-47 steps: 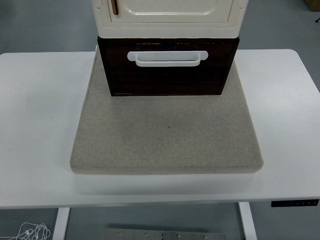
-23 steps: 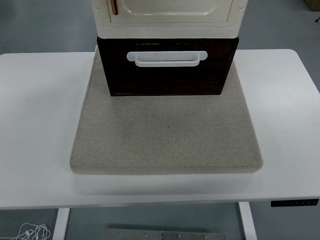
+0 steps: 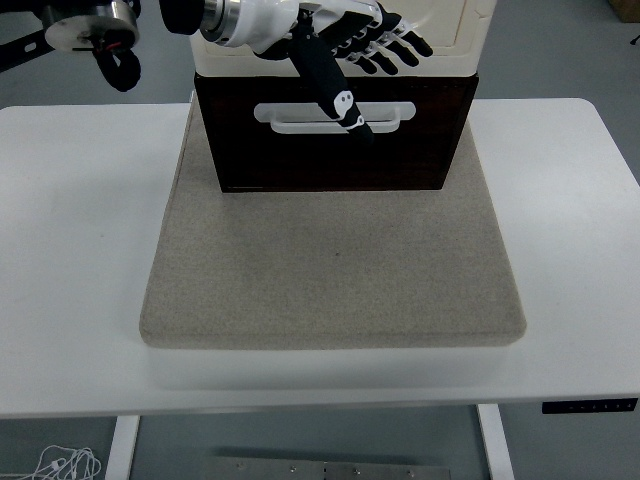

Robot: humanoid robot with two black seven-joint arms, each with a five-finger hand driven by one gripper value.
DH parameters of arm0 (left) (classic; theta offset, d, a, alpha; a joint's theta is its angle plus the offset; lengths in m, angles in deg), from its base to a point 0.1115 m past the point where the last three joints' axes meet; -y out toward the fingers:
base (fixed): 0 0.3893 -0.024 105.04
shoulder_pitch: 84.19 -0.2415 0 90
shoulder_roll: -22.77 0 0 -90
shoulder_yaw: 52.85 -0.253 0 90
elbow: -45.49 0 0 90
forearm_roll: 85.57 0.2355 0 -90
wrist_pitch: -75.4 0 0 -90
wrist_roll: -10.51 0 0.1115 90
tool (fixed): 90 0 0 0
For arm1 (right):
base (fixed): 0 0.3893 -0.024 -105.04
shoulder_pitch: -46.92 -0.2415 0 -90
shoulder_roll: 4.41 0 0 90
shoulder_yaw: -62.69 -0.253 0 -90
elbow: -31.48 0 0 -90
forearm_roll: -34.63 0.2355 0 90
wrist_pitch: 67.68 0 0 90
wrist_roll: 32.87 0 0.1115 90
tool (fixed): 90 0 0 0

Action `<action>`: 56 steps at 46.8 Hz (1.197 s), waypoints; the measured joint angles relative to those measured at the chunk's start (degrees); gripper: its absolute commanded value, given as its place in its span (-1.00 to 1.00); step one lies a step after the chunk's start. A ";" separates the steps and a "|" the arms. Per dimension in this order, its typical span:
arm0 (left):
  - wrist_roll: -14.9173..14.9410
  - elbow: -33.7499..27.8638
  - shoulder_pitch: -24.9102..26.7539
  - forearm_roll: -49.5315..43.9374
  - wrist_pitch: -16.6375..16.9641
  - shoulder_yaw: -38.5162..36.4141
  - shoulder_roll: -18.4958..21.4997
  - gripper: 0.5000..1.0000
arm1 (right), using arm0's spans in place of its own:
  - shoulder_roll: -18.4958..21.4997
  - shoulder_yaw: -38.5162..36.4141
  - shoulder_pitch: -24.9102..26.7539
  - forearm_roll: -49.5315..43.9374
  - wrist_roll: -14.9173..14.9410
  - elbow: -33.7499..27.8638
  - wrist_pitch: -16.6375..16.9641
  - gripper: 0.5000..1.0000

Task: Open the drawer under the combination cabinet

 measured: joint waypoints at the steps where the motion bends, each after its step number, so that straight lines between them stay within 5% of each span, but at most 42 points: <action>1: 0.98 -0.09 0.00 0.00 -0.03 0.00 -0.04 1.00 | 0.00 -0.01 0.00 0.00 0.00 0.00 0.00 0.70; 24: 15.22 -1.54 -0.48 -0.18 0.44 0.00 -1.22 1.00 | 0.00 0.02 0.01 0.01 -0.01 0.01 0.01 0.70; 56: 17.02 4.70 -0.97 3.83 2.50 -2.47 -7.33 1.00 | 0.00 0.00 0.01 0.01 0.00 0.01 0.01 0.71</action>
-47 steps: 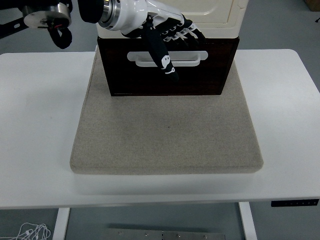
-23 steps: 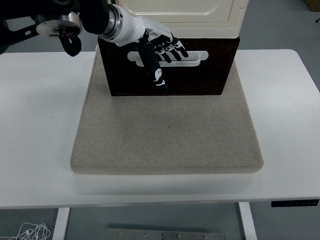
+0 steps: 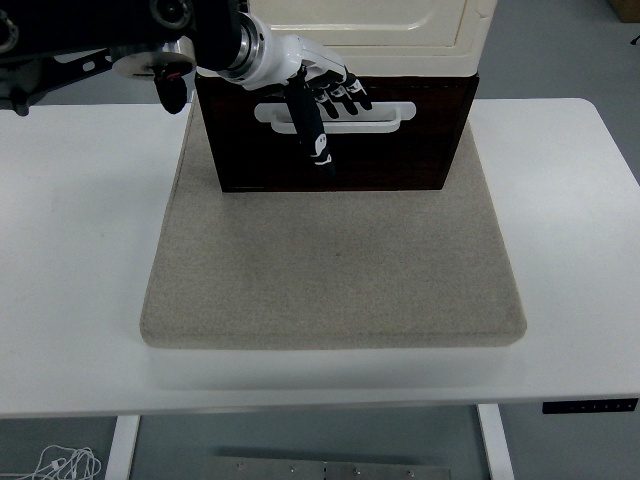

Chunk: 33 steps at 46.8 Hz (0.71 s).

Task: Open the drawer under the combination cabinet

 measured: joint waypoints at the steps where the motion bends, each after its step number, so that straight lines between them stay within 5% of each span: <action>1: 0.00 0.19 -0.02 0.09 -0.02 -0.01 -0.10 1.00 | 0.00 0.00 0.00 0.00 0.00 0.00 0.00 0.71; 33: 0.00 2.59 -0.80 1.16 -0.87 -2.46 -0.57 1.00 | 0.00 0.01 0.00 0.00 0.00 -0.01 0.00 0.71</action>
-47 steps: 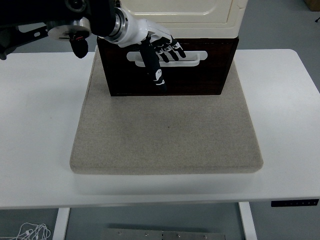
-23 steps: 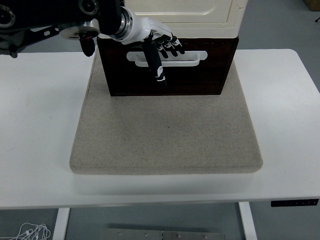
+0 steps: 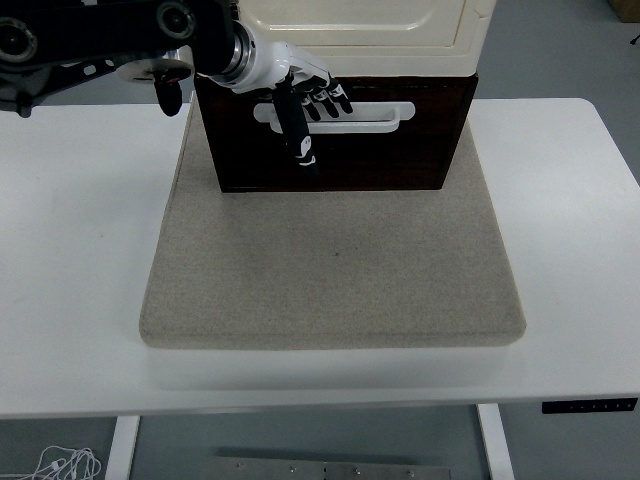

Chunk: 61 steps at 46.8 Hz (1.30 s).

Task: Open the drawer under the combination cabinet

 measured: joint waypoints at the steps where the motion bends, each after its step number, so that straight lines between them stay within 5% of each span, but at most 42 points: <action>1: 0.00 0.08 0.00 0.00 -0.02 -0.04 -0.01 1.00 | 0.00 -0.01 0.00 0.00 0.00 0.00 0.00 0.70; 26: -0.10 0.40 -0.79 0.07 -1.50 -0.09 -1.10 1.00 | 0.00 -0.01 0.00 -0.01 0.00 0.01 0.00 0.70; 61: -0.28 0.26 0.13 -0.17 -11.99 1.03 0.24 1.00 | 0.00 0.01 0.00 -0.01 0.00 0.00 -0.01 0.71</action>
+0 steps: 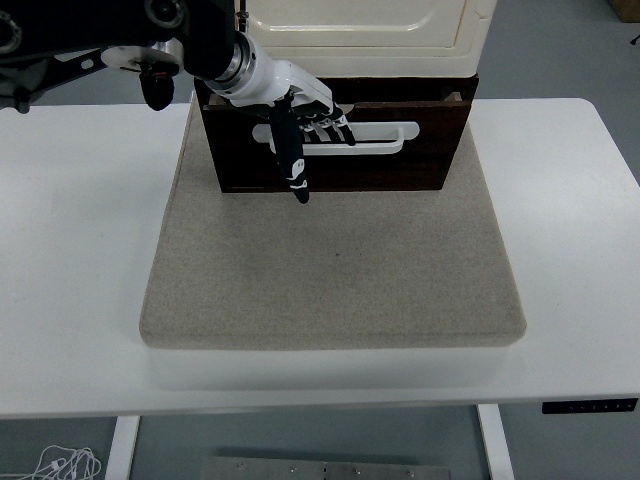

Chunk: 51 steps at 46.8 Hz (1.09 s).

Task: Open the drawer under the combination cabinet

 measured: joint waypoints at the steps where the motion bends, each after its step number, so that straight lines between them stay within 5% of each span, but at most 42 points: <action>1: 0.00 -0.01 0.06 0.00 -0.14 0.00 0.00 1.00 | 0.00 0.00 0.00 0.00 0.00 0.00 0.00 0.71; 51: -0.07 -1.01 0.21 -0.91 -10.27 4.90 2.81 1.00 | 0.00 0.01 0.00 0.02 0.00 0.00 0.03 0.71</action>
